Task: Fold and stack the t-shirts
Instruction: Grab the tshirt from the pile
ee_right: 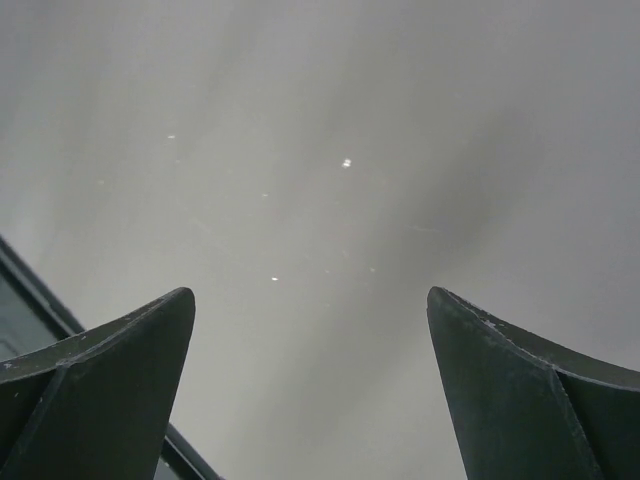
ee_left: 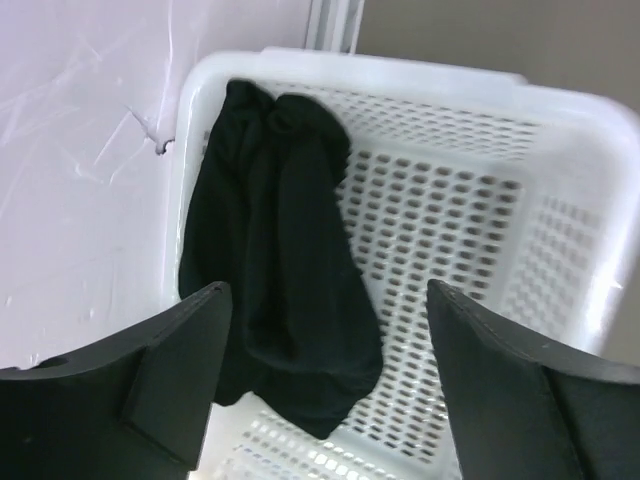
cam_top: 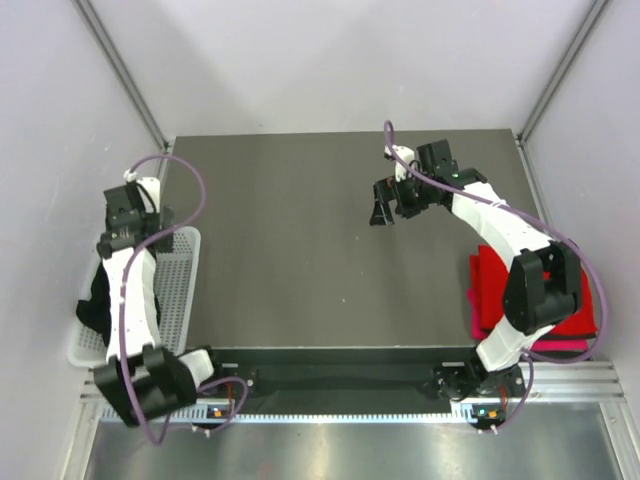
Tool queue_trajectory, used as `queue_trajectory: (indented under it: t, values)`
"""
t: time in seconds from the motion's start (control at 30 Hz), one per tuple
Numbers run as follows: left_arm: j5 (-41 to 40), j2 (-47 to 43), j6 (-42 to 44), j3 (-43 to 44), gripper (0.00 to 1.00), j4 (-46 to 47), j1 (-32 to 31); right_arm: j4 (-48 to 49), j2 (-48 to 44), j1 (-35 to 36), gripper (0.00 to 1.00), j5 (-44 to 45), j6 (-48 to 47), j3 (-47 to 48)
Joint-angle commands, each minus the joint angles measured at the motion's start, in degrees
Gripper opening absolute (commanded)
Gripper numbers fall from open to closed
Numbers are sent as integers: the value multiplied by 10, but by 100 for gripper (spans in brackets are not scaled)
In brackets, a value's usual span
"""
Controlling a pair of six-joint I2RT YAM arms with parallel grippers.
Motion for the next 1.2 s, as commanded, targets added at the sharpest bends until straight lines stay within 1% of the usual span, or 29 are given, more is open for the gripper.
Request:
queue_trajectory:
  t: [0.0,0.03,0.1,0.13,0.27,0.37,0.43,0.57,0.6,0.67,0.7,0.73,0.77,0.8,0.83,0.87,0.9,0.97,1.0,1.03,1.07,1.1,1.17]
  values:
    - [13,63,40,42,82,18,31,-5,-2,6,100,-41,-13,33]
    - [5,75,46,46,79,27,31,-6,-2,6,100,-43,-13,33]
    - [-17,112,51,55,70,41,30,-11,-4,8,100,-49,-16,33]
    - [-44,123,55,59,69,40,32,-12,-6,7,100,-50,-18,33]
    - [-44,151,58,55,69,51,49,-17,-17,9,100,-57,-28,33]
    - [-69,152,70,36,67,59,51,-19,-21,10,100,-48,-31,29]
    - [-73,142,77,28,66,50,56,-22,-21,10,100,-43,-35,27]
    - [-80,111,89,-4,59,39,59,-23,-14,10,100,-49,-39,26]
    - [-85,102,93,-18,59,39,59,-27,-11,10,100,-51,-41,28]
    - [-77,97,97,-28,59,30,59,-30,-6,11,100,-51,-44,36]
    - [-68,101,95,-31,56,13,59,-32,-2,10,100,-52,-43,39]
    - [-68,106,92,-32,53,11,60,-33,0,10,100,-51,-44,41]
    - [-69,110,91,-33,47,8,59,-36,4,10,100,-48,-45,47]
    - [-66,119,80,-24,16,-6,59,-37,4,10,100,-45,-45,48]
    - [-62,123,77,-14,8,-14,59,-38,3,11,100,-40,-47,49]
    - [-56,130,72,-1,0,-30,58,-42,-2,10,100,-38,-51,51]
    - [-47,134,65,32,0,-41,58,-42,-6,10,100,-37,-54,50]
    - [-3,139,54,82,0,-84,58,-40,-16,10,100,-36,-57,44]
    - [13,145,49,147,0,-100,57,-40,-20,10,100,-36,-62,41]
    - [56,149,38,186,0,-137,56,-39,-26,10,99,-31,-65,37]
    - [78,153,34,226,0,-149,54,-38,-30,10,100,-27,-68,34]
    - [94,156,24,304,0,-159,49,-35,-35,10,100,-20,-72,31]
    - [126,164,16,387,0,-191,30,-28,-51,10,100,-7,-83,22]
